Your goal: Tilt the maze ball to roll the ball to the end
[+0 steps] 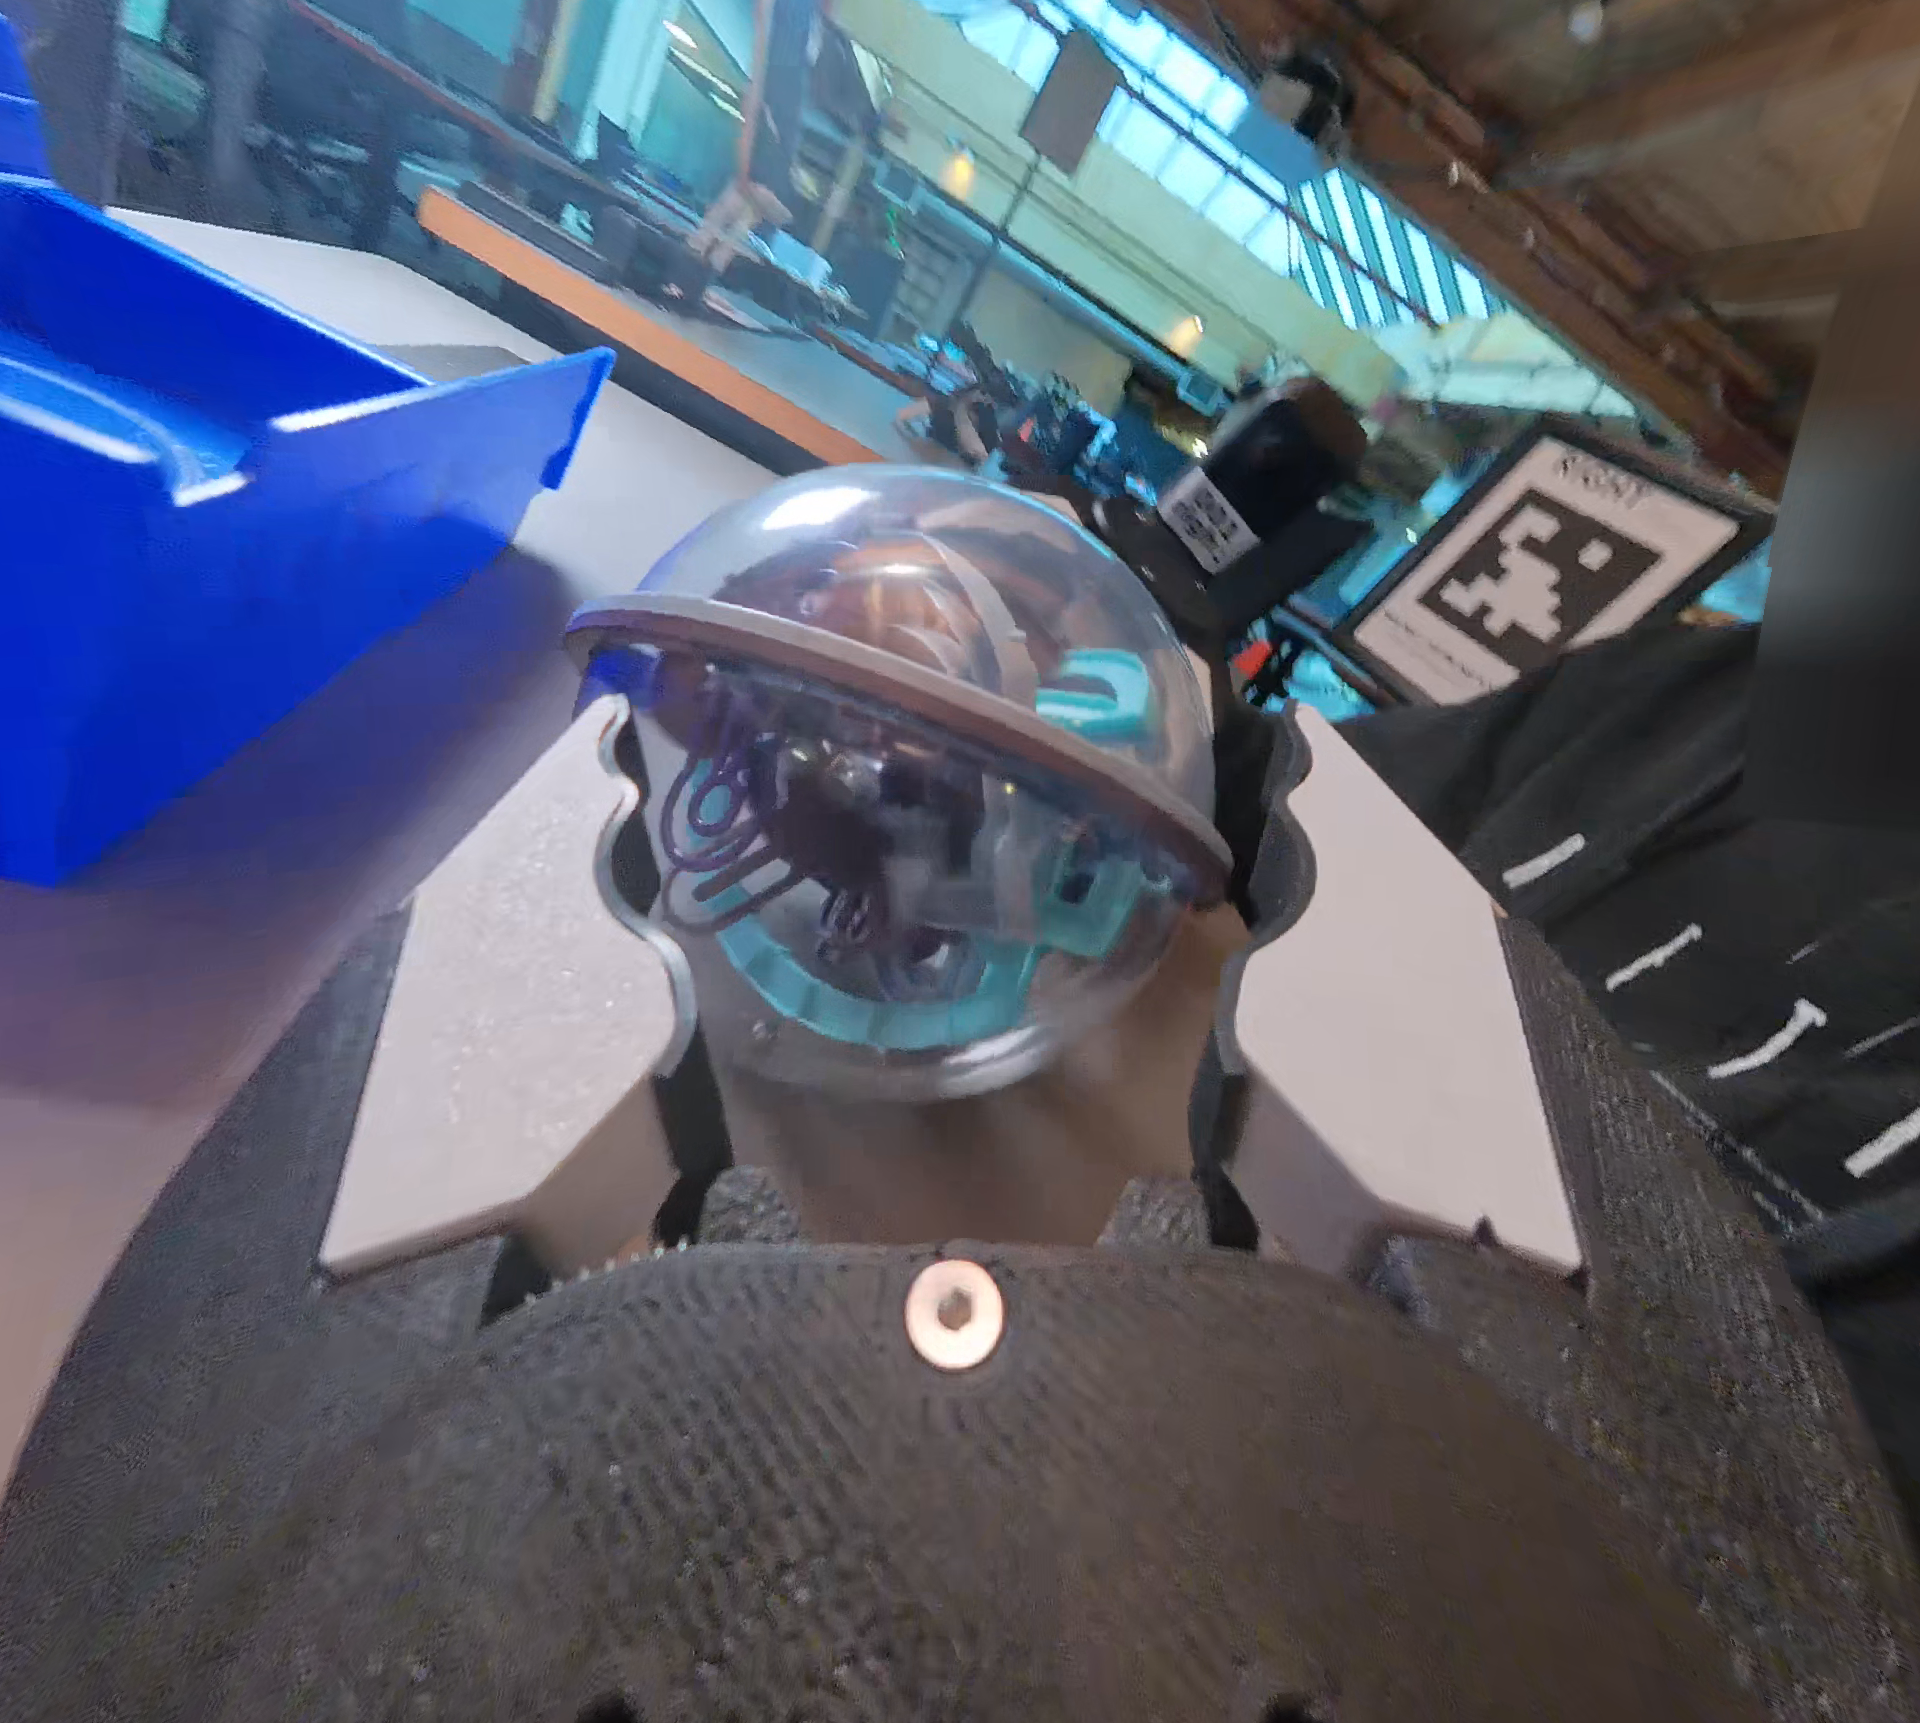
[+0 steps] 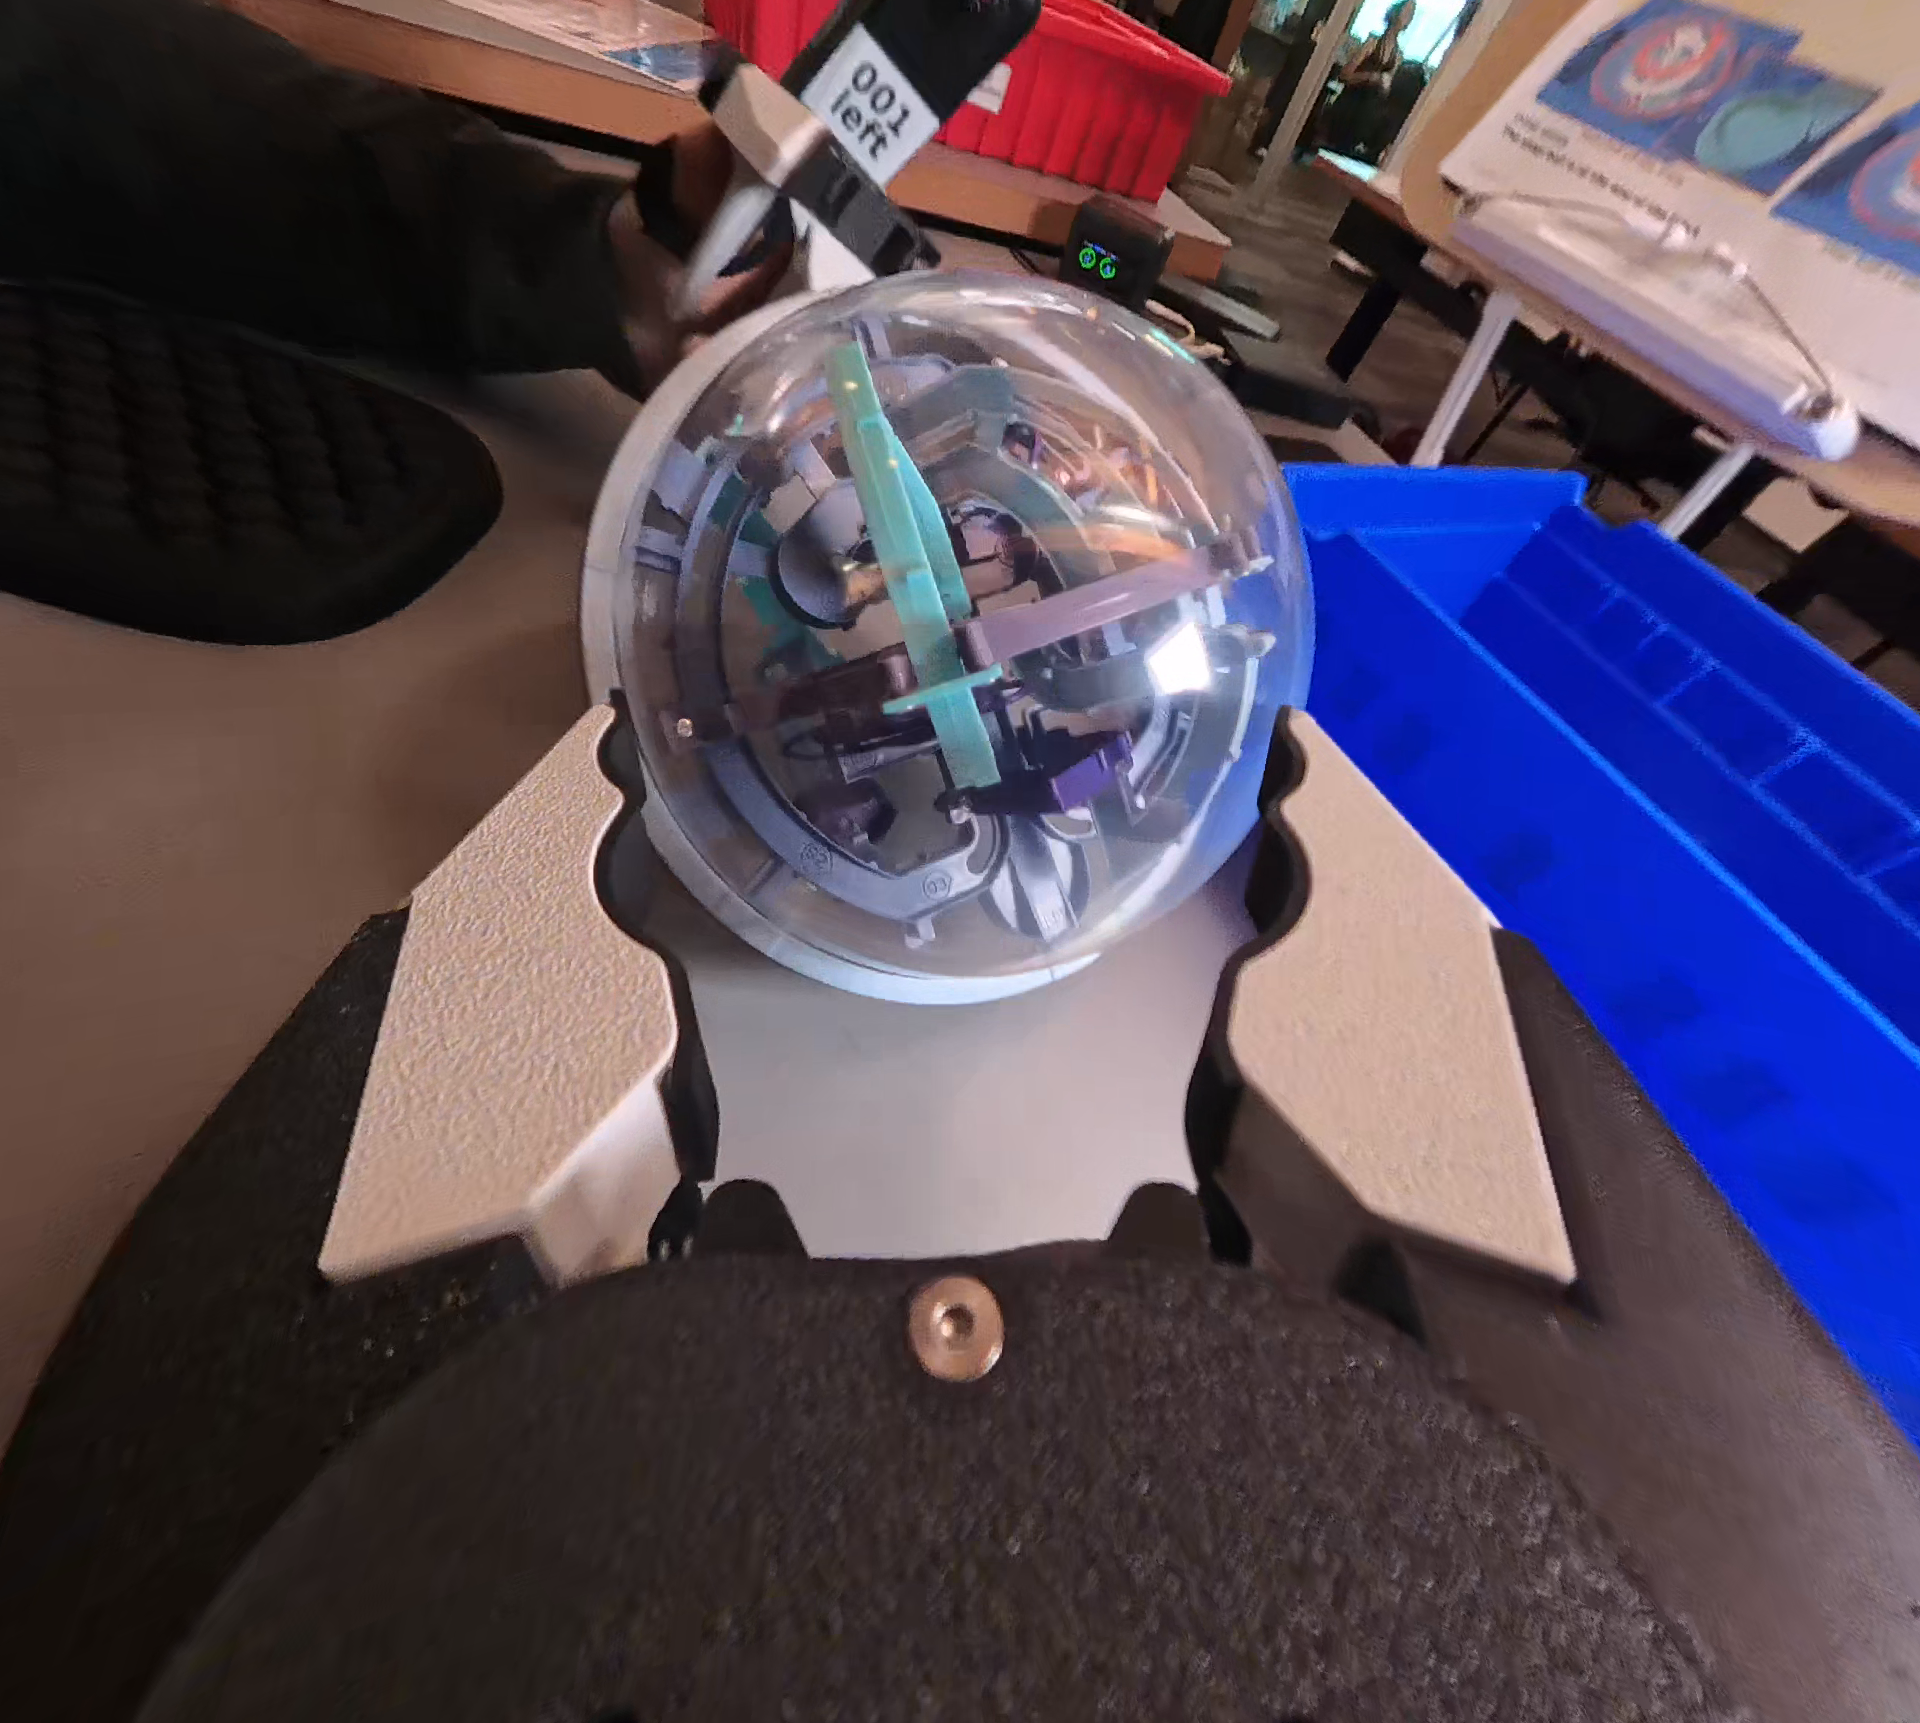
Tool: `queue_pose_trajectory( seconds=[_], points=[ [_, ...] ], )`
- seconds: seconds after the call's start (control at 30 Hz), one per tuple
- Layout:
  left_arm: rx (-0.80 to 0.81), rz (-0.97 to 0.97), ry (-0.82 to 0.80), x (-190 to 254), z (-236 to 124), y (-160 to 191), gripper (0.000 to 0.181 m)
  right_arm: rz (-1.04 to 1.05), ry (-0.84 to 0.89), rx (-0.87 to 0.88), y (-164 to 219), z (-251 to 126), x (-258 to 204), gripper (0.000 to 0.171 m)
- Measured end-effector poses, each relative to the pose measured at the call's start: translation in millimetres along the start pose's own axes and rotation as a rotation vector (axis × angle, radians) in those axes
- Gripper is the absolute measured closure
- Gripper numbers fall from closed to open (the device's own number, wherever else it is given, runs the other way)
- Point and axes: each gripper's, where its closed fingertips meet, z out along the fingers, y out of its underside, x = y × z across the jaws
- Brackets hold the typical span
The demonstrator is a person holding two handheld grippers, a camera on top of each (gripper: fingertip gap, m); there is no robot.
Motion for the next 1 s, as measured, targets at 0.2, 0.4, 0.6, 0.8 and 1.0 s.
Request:
queue_pose_trajectory(
  seconds=[0.2, 0.4, 0.6, 0.8, 1.0],
  points=[
    [0.059, -0.066, -0.018, -7, -16, 6, 0.087, 0.024, -0.053, 0.096, -21, 1, -17, 0.062],
    [0.031, -0.036, 0.029, -3, -24, 9, 0.097, 0.270, -0.133, 0.196, -26, -16, 2, 0.093],
    [0.011, -0.027, 0.056, -3, -35, 11, 0.114, 0.397, -0.088, 0.066, 21, -20, 34, 0.099],
    [-0.028, -0.013, 0.070, 2, -44, 13, 0.130, 0.444, -0.179, -0.113, 56, -9, 14, 0.104],
    [-0.080, 0.002, 0.088, 17, -49, 19, 0.110, 0.433, -0.277, -0.139, 55, -3, -10, 0.109]
  ],
)
